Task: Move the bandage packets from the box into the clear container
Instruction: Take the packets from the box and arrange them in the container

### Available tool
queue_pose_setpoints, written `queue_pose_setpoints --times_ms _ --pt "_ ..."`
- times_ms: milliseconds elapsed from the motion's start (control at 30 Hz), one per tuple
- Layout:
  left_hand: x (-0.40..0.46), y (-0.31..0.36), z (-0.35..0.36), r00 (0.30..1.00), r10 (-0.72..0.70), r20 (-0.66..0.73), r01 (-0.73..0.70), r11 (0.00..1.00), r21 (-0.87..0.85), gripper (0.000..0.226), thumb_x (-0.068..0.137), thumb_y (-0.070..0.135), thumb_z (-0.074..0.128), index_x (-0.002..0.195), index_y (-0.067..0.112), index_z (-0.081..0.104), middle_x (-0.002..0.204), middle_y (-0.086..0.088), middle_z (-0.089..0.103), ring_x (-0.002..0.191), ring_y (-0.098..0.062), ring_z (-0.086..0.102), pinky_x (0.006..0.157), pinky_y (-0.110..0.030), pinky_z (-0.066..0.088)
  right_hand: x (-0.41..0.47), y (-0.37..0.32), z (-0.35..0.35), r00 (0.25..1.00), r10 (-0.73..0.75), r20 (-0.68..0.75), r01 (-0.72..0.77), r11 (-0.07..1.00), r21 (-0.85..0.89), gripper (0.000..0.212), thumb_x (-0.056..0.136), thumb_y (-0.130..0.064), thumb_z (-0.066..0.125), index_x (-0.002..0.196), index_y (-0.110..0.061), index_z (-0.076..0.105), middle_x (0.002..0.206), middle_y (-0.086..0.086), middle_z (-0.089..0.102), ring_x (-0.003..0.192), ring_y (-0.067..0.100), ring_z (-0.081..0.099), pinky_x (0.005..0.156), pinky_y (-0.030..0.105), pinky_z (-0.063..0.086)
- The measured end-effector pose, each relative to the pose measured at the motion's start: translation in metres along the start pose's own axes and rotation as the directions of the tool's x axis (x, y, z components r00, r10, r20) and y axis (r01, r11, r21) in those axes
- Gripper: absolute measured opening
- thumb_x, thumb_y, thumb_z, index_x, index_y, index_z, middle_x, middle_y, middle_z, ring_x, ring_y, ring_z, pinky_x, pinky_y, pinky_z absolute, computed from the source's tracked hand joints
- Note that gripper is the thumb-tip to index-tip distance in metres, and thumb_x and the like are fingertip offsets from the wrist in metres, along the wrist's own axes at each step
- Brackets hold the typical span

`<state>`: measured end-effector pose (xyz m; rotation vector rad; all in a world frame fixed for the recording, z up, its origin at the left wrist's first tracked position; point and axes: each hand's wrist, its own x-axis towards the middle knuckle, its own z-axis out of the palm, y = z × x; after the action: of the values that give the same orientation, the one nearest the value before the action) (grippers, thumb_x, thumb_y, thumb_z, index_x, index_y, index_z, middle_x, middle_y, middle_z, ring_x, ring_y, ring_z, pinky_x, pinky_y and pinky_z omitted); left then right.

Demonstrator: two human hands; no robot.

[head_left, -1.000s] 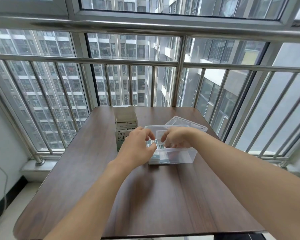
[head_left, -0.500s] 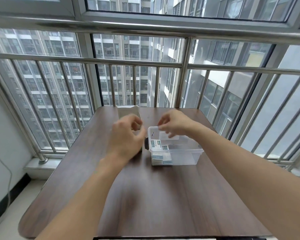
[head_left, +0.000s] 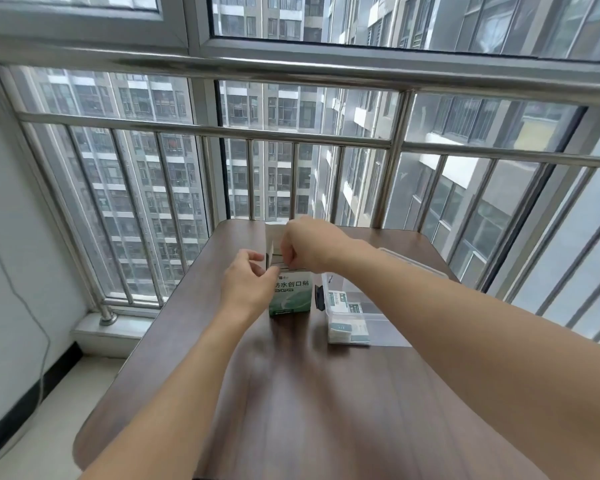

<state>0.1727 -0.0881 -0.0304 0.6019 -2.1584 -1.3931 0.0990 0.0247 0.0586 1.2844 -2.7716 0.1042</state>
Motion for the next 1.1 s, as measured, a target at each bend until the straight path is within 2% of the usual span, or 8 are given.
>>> queue_pose_setpoints --times_ms 233,300,433,567,800,933,1033,1100 --pt "0.005 0.001 0.003 0.998 -0.054 0.032 0.054 0.998 -0.014 0.016 0.084 0.023 0.067 0.099 0.020 0.061 0.088 -0.003 0.066 0.086 -0.027 0.067 0.079 -0.052 0.060 0.007 -0.007 0.000 0.997 -0.035 0.073 0.041 0.995 -0.088 0.010 0.082 -0.018 0.072 0.078 -0.025 0.080 0.081 -0.005 0.073 0.078 0.020 0.069 0.069 0.034 0.062" --pt "0.005 0.001 0.003 0.997 -0.063 0.037 0.063 0.998 -0.014 0.016 0.081 0.024 0.067 0.096 0.022 0.060 0.089 -0.003 0.067 0.087 -0.028 0.068 0.079 -0.053 0.060 0.008 -0.006 -0.001 0.997 -0.030 0.068 0.036 0.994 -0.100 0.012 0.080 -0.017 0.073 0.076 -0.026 0.079 0.081 -0.006 0.072 0.079 0.020 0.069 0.068 0.034 0.062" --pt "0.007 0.002 0.004 0.996 -0.078 0.037 0.079 0.997 -0.024 0.014 0.081 0.024 0.066 0.093 0.025 0.059 0.091 -0.003 0.067 0.088 -0.027 0.068 0.079 -0.052 0.060 0.006 0.001 0.000 0.996 -0.023 0.090 0.029 0.997 -0.065 0.019 0.080 -0.008 0.070 0.078 -0.024 0.079 0.079 -0.007 0.070 0.076 0.019 0.066 0.068 0.031 0.059" --pt "0.007 0.000 0.005 0.996 -0.083 0.040 0.084 0.996 -0.024 0.013 0.082 0.024 0.066 0.091 0.027 0.058 0.092 -0.002 0.068 0.088 -0.026 0.069 0.080 -0.052 0.061 0.006 0.010 0.003 0.992 -0.040 0.119 0.038 0.999 0.018 0.013 0.085 -0.012 0.073 0.086 -0.023 0.079 0.071 -0.015 0.061 0.075 0.013 0.060 0.075 0.031 0.058" --pt "0.008 -0.002 0.005 0.995 -0.086 0.042 0.088 0.996 -0.035 0.014 0.084 0.025 0.067 0.096 0.023 0.060 0.091 -0.003 0.069 0.086 -0.027 0.070 0.079 -0.051 0.061 0.006 0.022 0.011 0.999 -0.020 0.040 0.013 0.986 0.169 0.004 0.083 -0.018 0.077 0.084 -0.020 0.080 0.081 -0.008 0.072 0.078 0.013 0.066 0.076 0.040 0.060" --pt "0.007 -0.002 0.004 0.995 -0.089 0.046 0.090 0.995 -0.031 0.016 0.085 0.029 0.070 0.095 0.025 0.059 0.090 0.000 0.068 0.085 -0.025 0.070 0.080 -0.051 0.060 0.004 0.027 0.005 0.999 -0.007 -0.044 0.017 0.972 0.233 0.008 0.085 -0.014 0.075 0.087 -0.019 0.081 0.084 -0.007 0.074 0.079 0.012 0.068 0.076 0.041 0.061" --pt "0.006 -0.003 0.001 0.996 -0.083 0.042 0.085 0.996 -0.037 0.017 0.085 0.029 0.069 0.096 0.026 0.056 0.089 0.001 0.066 0.086 -0.025 0.070 0.081 -0.051 0.060 -0.001 0.029 -0.002 0.995 -0.008 -0.095 0.033 0.963 0.268 0.008 0.087 -0.015 0.075 0.093 -0.018 0.081 0.087 -0.007 0.074 0.079 0.011 0.069 0.078 0.038 0.061" --pt "0.006 -0.004 0.000 0.996 -0.072 0.048 0.074 0.997 -0.037 0.021 0.085 0.030 0.070 0.098 0.027 0.055 0.088 0.000 0.065 0.087 -0.025 0.069 0.082 -0.052 0.059 -0.006 0.033 -0.010 0.993 -0.007 -0.117 0.042 0.953 0.301 0.009 0.089 -0.015 0.073 0.096 -0.013 0.079 0.087 -0.006 0.072 0.074 0.004 0.067 0.075 0.030 0.061"
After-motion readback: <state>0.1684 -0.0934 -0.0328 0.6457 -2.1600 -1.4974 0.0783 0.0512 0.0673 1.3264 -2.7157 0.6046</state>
